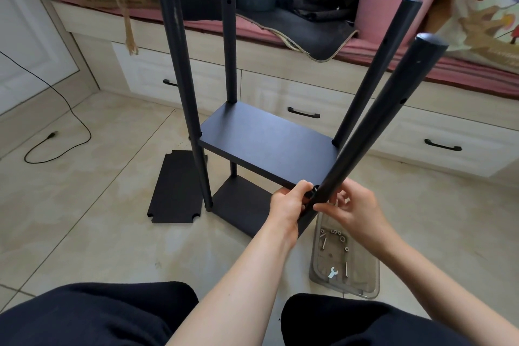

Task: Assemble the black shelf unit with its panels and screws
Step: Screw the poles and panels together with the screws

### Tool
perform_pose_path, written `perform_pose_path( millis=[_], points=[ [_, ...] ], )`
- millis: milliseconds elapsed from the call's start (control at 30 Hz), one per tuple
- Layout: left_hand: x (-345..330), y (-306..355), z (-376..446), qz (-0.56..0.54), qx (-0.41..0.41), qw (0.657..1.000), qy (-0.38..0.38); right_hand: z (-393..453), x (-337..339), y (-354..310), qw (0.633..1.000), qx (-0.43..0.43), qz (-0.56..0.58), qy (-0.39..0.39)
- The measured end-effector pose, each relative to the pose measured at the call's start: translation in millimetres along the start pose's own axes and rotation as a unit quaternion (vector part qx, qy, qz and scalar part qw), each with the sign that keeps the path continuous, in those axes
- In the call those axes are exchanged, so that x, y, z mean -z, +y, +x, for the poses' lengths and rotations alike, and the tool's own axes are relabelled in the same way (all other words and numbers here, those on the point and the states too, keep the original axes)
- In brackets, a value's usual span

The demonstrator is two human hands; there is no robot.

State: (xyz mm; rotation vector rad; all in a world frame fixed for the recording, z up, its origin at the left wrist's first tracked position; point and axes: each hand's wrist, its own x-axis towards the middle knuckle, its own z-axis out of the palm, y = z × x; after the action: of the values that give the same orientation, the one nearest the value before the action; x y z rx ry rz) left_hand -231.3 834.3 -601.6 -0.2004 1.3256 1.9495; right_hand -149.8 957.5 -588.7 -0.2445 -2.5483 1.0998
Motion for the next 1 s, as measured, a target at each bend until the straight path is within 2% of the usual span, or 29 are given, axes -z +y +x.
perform_pose_path(
  millis=[433, 767, 1000],
  points=[
    [1, 2, -5, -0.026, -0.008, 0.999, -0.031, 1, -5, 10, 0.997, 0.025, -0.064, 0.038],
    [5, 1, -7, -0.022, -0.027, 0.999, -0.04, 1, -11, 3, 0.997, -0.007, -0.031, 0.071],
    [7, 1, -5, -0.017, -0.045, 0.999, -0.023, 10, -2, 2, 0.998, 0.003, -0.046, 0.03]
  ],
)
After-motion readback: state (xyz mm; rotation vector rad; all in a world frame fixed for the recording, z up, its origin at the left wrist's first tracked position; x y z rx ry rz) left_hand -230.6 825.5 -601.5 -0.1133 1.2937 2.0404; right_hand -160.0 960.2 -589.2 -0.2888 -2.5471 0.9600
